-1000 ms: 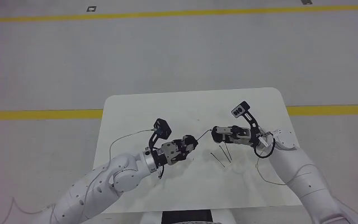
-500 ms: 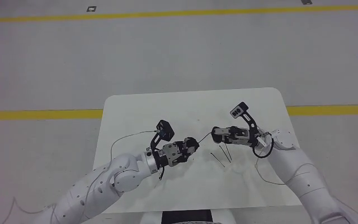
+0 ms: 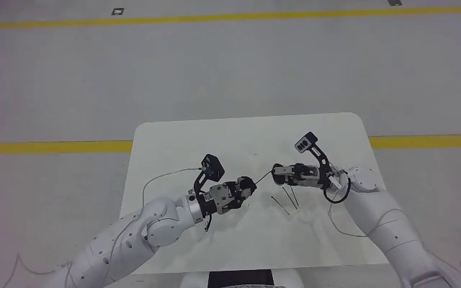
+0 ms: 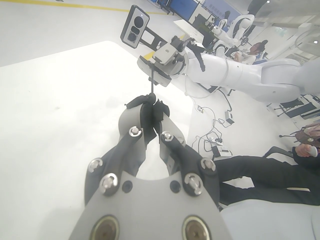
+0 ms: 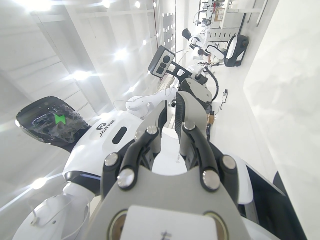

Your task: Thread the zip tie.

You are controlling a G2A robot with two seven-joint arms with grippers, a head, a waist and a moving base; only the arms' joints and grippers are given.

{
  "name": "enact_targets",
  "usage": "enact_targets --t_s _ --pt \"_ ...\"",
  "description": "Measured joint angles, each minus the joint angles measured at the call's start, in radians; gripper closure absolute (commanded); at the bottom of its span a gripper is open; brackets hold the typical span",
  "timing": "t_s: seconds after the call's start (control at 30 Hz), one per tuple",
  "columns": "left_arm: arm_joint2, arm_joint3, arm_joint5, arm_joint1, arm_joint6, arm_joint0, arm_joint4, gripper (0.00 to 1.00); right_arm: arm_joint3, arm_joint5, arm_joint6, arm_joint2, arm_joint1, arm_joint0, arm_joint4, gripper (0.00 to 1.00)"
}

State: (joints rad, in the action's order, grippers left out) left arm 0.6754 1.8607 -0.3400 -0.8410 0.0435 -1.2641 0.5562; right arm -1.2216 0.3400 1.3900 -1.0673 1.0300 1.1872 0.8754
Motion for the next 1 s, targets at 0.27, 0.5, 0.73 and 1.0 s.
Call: enact_targets --t_s 0.27,0.5,0.73,1.0 --pt "0.0 0.0 0.0 0.0 0.0 0.0 0.0 1.0 0.009 0.0 0.0 -0.001 0.003 -0.003 -0.005 0.88" --pt "0.0 0.0 0.0 0.0 0.0 0.0 0.0 1.0 0.013 0.0 0.0 -0.002 0.008 -0.006 -0.011 0.87" --pt "0.0 0.0 0.0 0.0 0.0 0.0 0.0 1.0 0.018 0.0 0.0 -0.005 0.014 -0.008 -0.012 0.89" --pt "0.0 0.0 0.0 0.0 0.0 0.0 0.0 1.0 0.019 0.0 0.0 -0.009 0.02 -0.009 -0.012 0.91"
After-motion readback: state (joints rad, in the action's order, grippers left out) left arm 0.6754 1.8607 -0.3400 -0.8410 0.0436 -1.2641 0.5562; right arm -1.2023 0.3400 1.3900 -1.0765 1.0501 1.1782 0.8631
